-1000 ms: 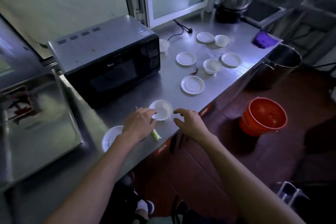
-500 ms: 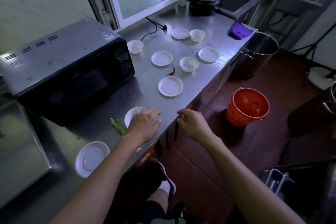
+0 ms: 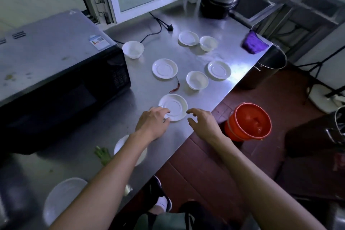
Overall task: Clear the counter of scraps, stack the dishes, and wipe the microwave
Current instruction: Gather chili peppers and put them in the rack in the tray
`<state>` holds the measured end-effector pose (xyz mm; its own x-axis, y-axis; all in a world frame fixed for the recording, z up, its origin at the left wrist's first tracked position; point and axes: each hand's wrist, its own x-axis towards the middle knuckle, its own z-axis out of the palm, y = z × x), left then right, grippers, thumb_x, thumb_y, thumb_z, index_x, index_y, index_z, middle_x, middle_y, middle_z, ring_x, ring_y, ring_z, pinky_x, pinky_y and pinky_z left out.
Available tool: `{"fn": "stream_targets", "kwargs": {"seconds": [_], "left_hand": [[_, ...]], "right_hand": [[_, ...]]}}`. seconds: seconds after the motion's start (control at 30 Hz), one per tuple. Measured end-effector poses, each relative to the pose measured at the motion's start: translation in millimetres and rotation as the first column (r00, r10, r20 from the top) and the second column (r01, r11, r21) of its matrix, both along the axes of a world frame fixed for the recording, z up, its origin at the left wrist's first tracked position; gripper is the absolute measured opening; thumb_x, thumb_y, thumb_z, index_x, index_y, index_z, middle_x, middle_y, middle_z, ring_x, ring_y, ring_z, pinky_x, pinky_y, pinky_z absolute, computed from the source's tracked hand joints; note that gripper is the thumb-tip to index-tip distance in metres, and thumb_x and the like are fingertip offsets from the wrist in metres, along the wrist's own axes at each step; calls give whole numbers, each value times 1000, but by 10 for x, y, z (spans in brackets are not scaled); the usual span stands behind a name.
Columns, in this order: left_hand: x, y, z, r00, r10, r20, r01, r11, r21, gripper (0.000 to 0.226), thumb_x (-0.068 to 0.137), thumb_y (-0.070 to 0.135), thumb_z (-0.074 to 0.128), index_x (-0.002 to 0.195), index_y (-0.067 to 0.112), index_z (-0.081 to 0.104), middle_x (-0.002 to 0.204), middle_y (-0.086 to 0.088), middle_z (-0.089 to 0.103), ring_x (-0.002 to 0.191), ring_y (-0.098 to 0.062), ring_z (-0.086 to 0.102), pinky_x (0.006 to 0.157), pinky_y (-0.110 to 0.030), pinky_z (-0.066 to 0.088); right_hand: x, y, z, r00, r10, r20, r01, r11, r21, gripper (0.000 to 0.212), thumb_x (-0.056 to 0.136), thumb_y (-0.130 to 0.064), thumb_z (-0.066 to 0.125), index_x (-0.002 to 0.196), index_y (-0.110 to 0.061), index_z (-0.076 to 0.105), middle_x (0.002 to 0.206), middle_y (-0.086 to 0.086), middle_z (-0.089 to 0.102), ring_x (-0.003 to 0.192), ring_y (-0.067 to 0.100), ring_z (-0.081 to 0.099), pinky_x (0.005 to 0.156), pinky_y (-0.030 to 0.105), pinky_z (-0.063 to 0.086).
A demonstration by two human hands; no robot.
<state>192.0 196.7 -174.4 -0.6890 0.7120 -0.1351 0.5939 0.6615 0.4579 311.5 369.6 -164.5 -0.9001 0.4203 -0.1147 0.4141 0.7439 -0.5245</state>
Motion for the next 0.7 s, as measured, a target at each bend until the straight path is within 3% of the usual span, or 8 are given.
{"fn": "stream_targets", "kwargs": {"seconds": [0.37,0.7], "left_hand": [[-519,28,-106,997,71,14,-71,998,-3,28,96,36,52,119,25,64,118,1,66,112,-25,57,94,-42,48],[-642,313,-273,979,195,55,-192,980,-60,33,96,34,56,127,25,62,128,3,63,120,-21,54,96,-35,45]], "right_hand": [[-744,223,-52,992,96,78,-98,995,26,30,95,-17,59,125,-15,63,127,3,65,108,26,60,85,33,45],[-1299,702,-393,937,306,169,-324,941,97,33,96,-13,54,127,-16,62,131,4,64,116,28,58,90,39,49]]}}
